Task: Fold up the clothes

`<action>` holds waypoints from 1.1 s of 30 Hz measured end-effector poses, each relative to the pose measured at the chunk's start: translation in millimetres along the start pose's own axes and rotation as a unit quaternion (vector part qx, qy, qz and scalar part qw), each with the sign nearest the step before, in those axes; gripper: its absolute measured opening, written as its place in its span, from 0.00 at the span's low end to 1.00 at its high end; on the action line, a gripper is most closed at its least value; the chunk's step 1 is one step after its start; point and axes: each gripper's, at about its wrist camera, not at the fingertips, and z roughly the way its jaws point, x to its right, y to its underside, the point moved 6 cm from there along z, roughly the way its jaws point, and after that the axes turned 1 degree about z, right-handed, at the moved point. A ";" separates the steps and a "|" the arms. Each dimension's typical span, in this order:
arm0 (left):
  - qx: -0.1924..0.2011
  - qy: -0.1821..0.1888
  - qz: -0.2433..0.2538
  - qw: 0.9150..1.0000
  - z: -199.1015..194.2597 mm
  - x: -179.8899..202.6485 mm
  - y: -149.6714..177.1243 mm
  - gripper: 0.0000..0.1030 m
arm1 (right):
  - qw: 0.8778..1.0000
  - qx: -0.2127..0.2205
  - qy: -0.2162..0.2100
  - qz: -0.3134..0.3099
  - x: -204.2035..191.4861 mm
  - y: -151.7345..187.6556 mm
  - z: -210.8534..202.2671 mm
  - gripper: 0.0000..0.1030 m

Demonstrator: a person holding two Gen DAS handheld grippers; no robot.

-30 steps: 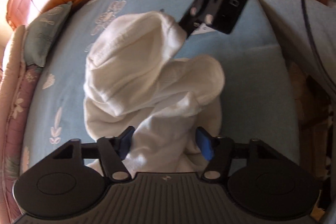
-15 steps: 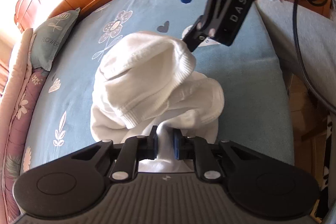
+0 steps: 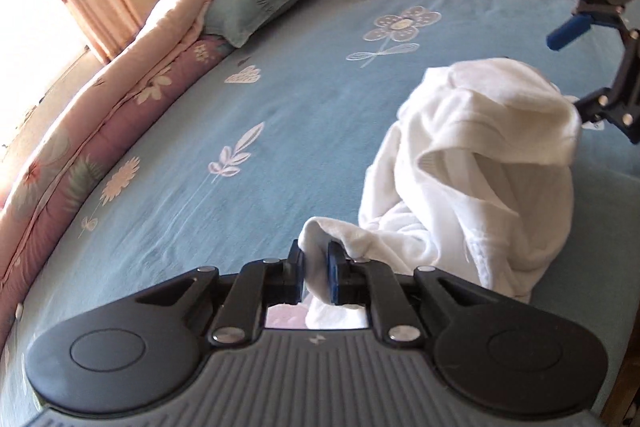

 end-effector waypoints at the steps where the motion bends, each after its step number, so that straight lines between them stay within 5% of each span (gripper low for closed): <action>1: 0.001 -0.004 -0.016 1.000 -1.5 -7.4 2.7 0.10 | 1.000 0.002 -0.003 -0.007 -2.2 -1.3 1.0 1.00; 8: -0.003 -0.034 -0.101 0.994 -4.7 -53.3 25.8 0.09 | 0.993 0.023 -0.054 -0.102 -33.6 -10.3 16.6 1.00; 15: -0.012 -0.064 -0.153 0.986 5.7 -85.5 44.3 0.09 | 0.990 0.073 -0.024 -0.121 -49.7 -41.1 42.7 1.00; 20: -0.008 -0.024 -0.194 0.981 19.3 -101.2 53.4 0.10 | 0.988 0.082 -0.014 -0.131 -53.1 -62.3 66.4 1.00; 24: -0.008 0.017 -0.166 0.986 18.1 -90.6 60.8 0.21 | 0.988 0.065 -0.046 -0.130 -47.1 -67.3 68.0 1.00; 30: -0.016 0.023 -0.080 0.996 -4.3 -66.8 73.0 0.47 | 0.983 0.041 -0.108 -0.140 -34.2 -57.3 57.0 1.00; 33: -0.011 0.013 -0.031 0.999 -14.8 -48.4 73.8 0.48 | 0.981 0.042 -0.111 -0.155 -28.2 -55.5 48.2 1.00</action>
